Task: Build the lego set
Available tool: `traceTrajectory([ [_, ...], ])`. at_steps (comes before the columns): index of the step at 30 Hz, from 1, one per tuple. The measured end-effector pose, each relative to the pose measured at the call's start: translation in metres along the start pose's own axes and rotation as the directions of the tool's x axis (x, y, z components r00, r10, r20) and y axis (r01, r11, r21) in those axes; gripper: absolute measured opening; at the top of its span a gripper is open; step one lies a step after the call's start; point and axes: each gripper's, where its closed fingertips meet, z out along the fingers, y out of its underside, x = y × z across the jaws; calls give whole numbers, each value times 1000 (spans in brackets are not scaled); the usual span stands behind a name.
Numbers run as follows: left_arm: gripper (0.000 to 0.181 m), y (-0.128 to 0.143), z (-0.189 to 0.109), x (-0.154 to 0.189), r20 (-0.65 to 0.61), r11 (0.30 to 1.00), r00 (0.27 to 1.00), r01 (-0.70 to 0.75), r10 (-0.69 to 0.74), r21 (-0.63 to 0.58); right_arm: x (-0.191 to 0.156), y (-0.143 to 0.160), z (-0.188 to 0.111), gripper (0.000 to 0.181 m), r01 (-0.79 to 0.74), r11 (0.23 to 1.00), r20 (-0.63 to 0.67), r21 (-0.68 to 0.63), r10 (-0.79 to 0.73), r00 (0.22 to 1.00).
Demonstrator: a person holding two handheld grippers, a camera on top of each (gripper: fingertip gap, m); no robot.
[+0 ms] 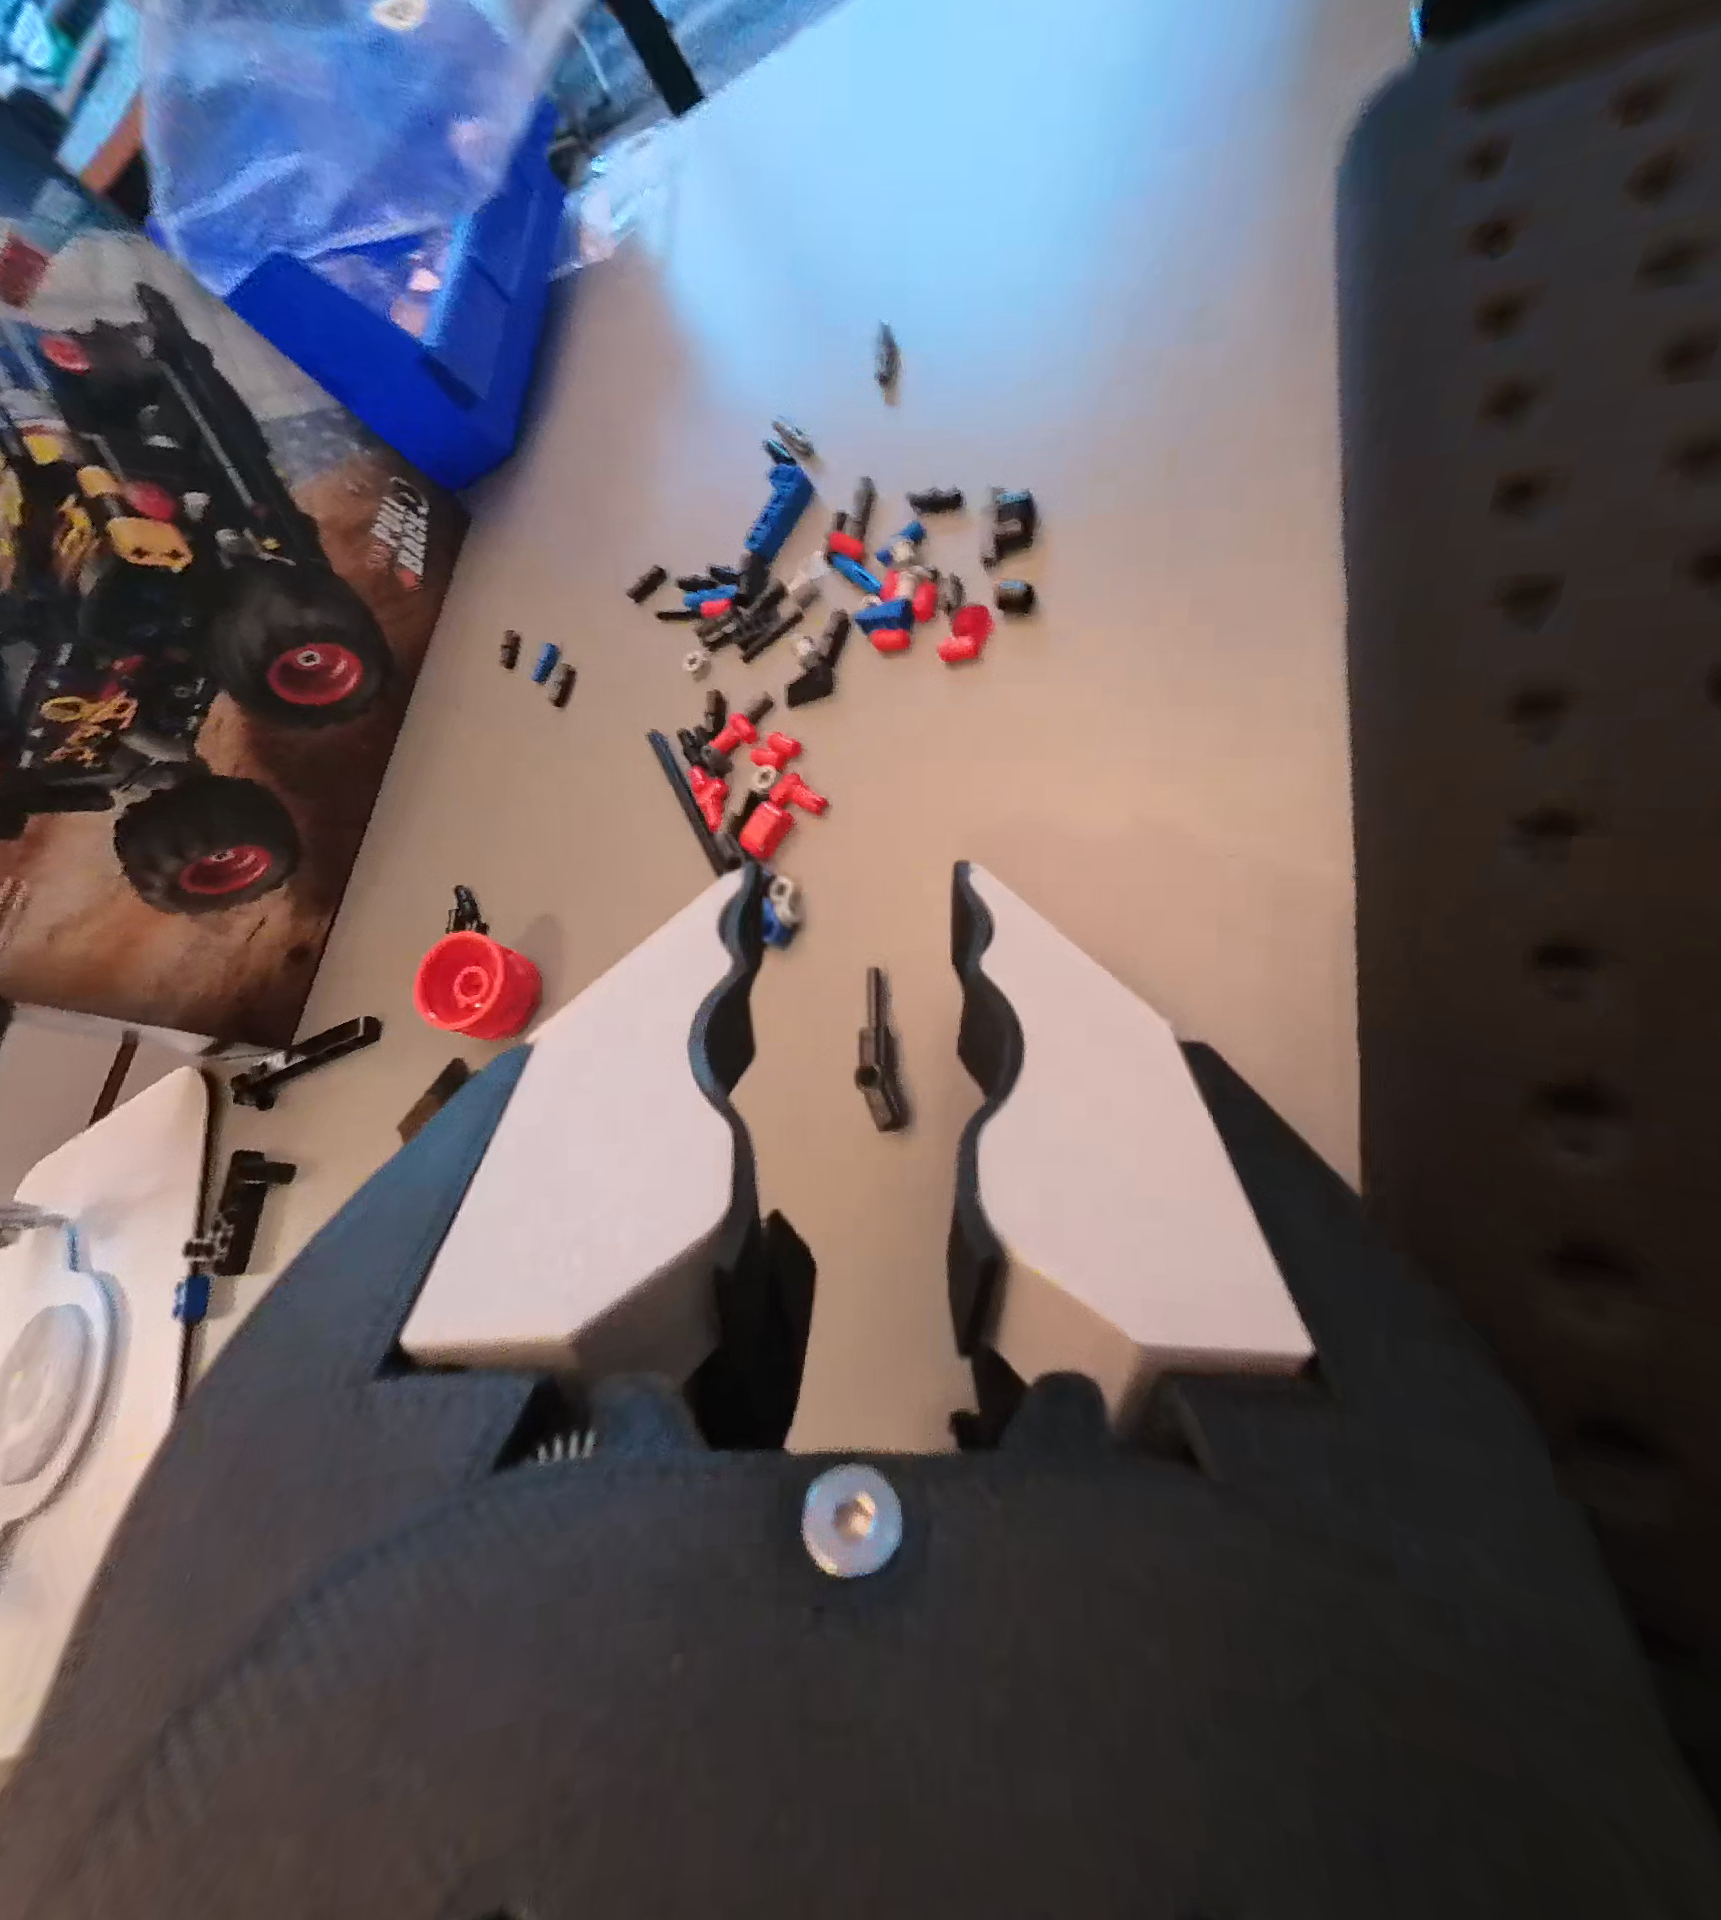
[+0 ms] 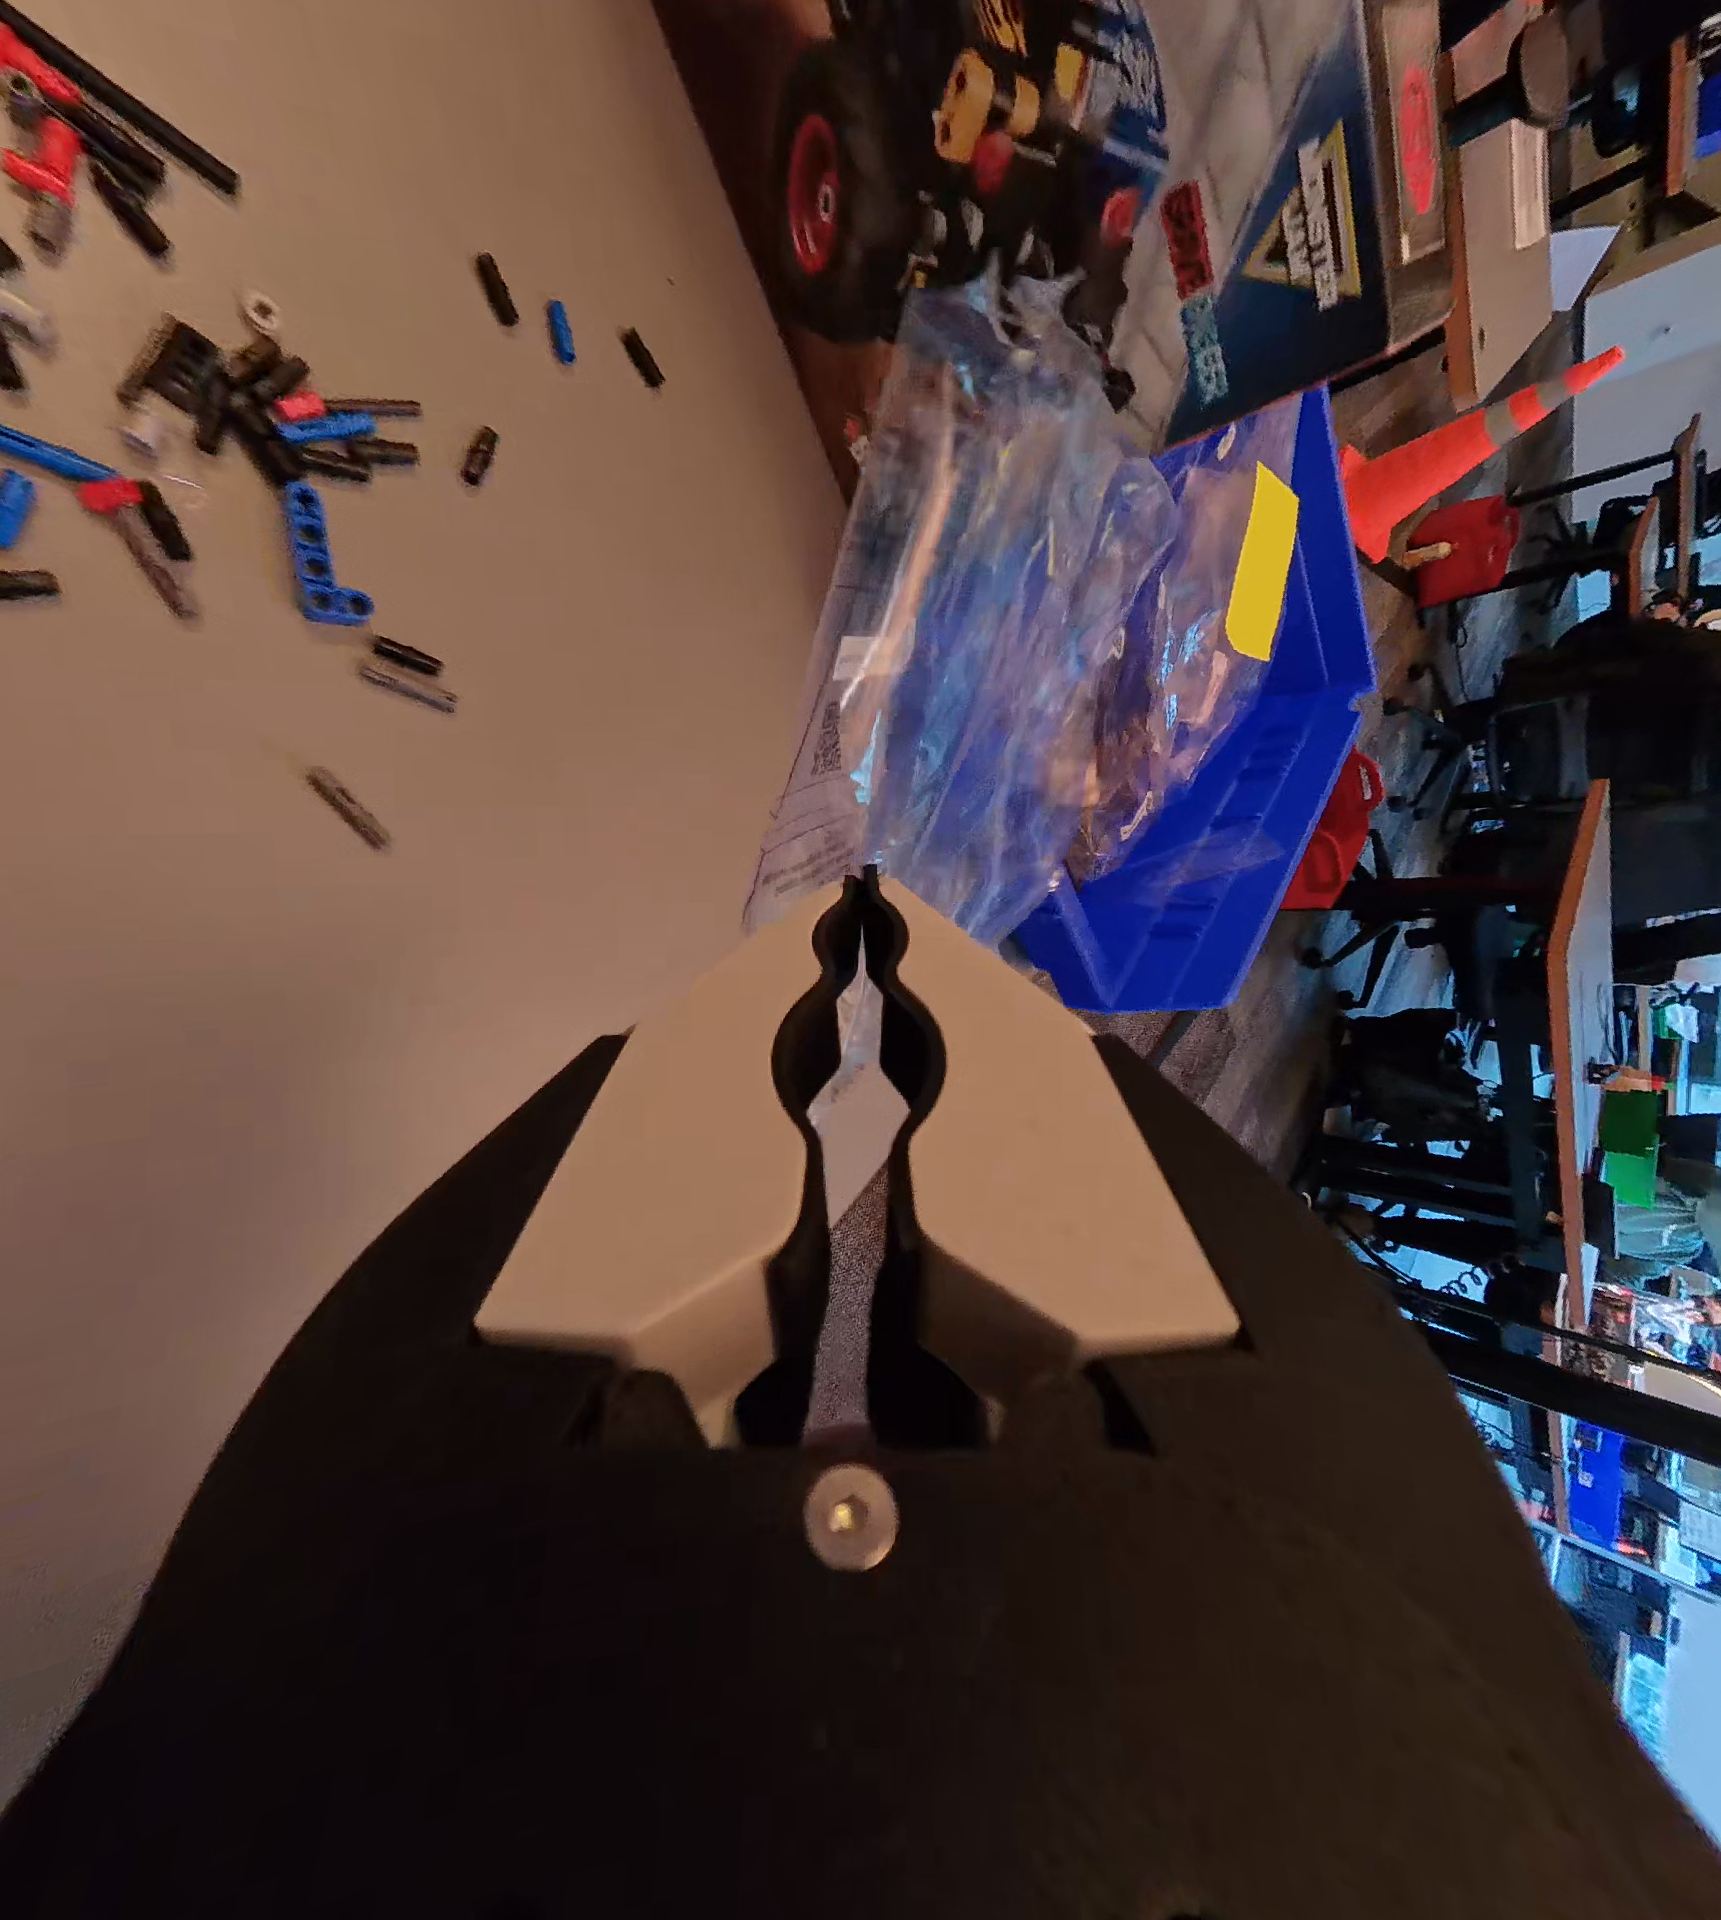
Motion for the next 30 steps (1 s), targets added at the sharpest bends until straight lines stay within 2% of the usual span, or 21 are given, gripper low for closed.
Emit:
traceTrajectory([
  [3, 50, -10, -2, -9, -20, 983, 984, 180, -180, 32, -18, -15, -11, 0, 0, 1000, -20, 20, 0, 1000],
  [5, 59, -21, 1, -14, -74, 942, 942, 331, -327, 51, -31, -25, -15, 0, 13, 1000, -37, 24, -12, 999],
  [8, 69, -44, 4, -20, -230, 826, 818, 557, -527, 85, -55, -36, -15, 0, 14, 999, -35, 33, -12, 999],
  [11, 73, -57, 7, -38, -324, 694, 684, 712, -653, 106, -78, -46, -12, 0, 15, 999, -28, 43, -14, 999],
  [14, 77, -66, 11, -56, -402, 578, 563, 810, -722, 98, -98, -57, -11, 0, 21, 998, -21, 59, -20, 1000],
  [19, 84, -63, 36, -64, -469, 420, 370, 908, -802, -1, -124, -76, -11, 0, 13, 994, -10, 105, -12, 1000],
  [23, 81, -41, 54, -57, -433, 394, 324, 916, -841, -80, -140, -88, -12, 0, -14, 988, -2, 151, 14, 1000],
  [26, 66, -28, 58, -53, -431, 366, 288, 924, -855, -109, -145, -93, -12, 0, -25, 983, -8, 183, 27, 1000],
  [30, 37, -22, 61, -48, -427, 381, 295, 916, -855, -130, -149, -101, -12, 0, -82, 968, 14, 239, 81, 997],
])
